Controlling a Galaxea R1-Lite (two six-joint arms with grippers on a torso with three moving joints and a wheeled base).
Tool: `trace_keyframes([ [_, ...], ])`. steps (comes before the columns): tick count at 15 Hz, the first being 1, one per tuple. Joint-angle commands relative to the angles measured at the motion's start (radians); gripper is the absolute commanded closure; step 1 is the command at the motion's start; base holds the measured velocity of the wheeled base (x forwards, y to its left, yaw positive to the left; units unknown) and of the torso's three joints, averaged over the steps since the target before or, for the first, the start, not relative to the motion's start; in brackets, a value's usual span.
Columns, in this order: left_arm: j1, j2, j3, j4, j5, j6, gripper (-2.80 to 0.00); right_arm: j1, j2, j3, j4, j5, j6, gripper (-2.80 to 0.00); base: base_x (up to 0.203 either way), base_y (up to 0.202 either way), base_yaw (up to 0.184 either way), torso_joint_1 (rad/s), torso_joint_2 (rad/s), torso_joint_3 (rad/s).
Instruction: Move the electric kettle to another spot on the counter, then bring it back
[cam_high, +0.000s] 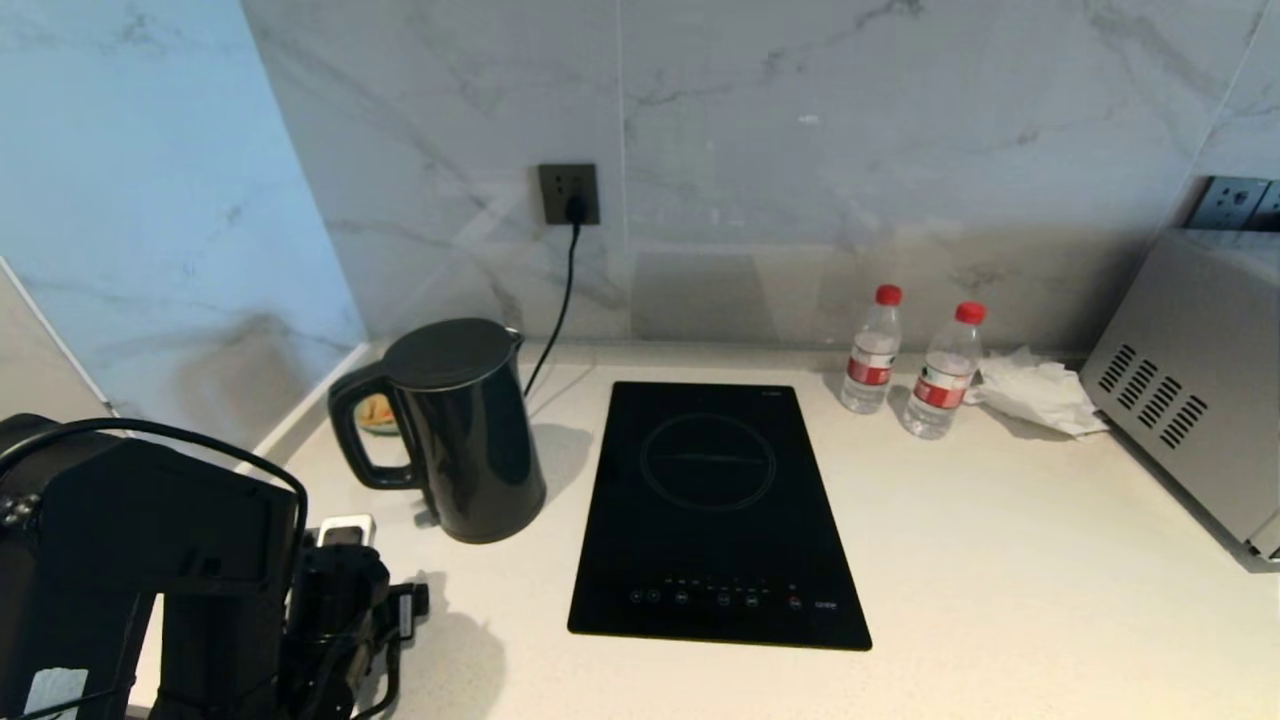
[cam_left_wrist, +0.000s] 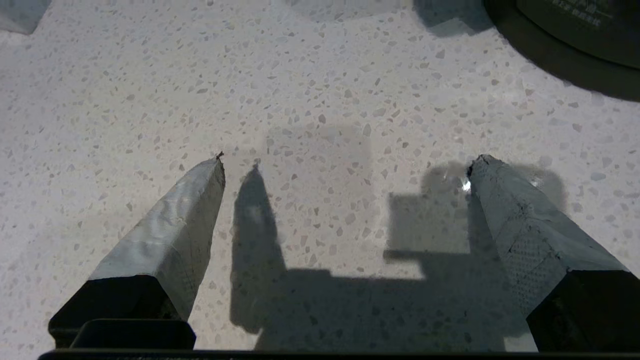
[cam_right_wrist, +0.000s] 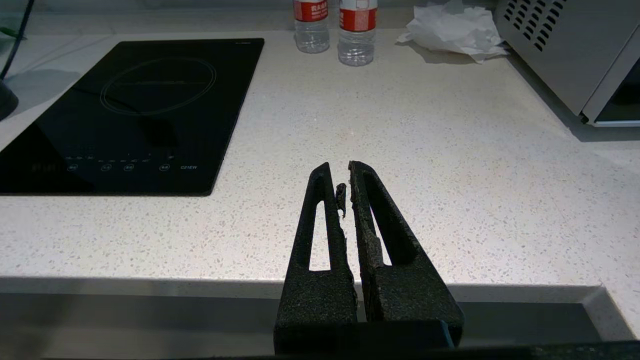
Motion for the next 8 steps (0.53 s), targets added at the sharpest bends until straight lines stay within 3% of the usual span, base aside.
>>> trace_keyframes([
  [1, 0.005, -0.002, 0.002, -0.001, 0.003, -0.001, -2.8, 0.0, 0.0, -0.001, 0.0, 0.0, -0.001, 0.0, 0.0, 0.0, 0.0, 0.001, 0.0, -0.134],
  [8, 0.006, 0.014, -0.021, -0.003, 0.016, -0.007, -2.8, 0.0, 0.0, 0.0, 0.0, 0.0, -0.001, 0.0, 0.0, 0.0, 0.0, 0.0, 0.0, -0.019],
])
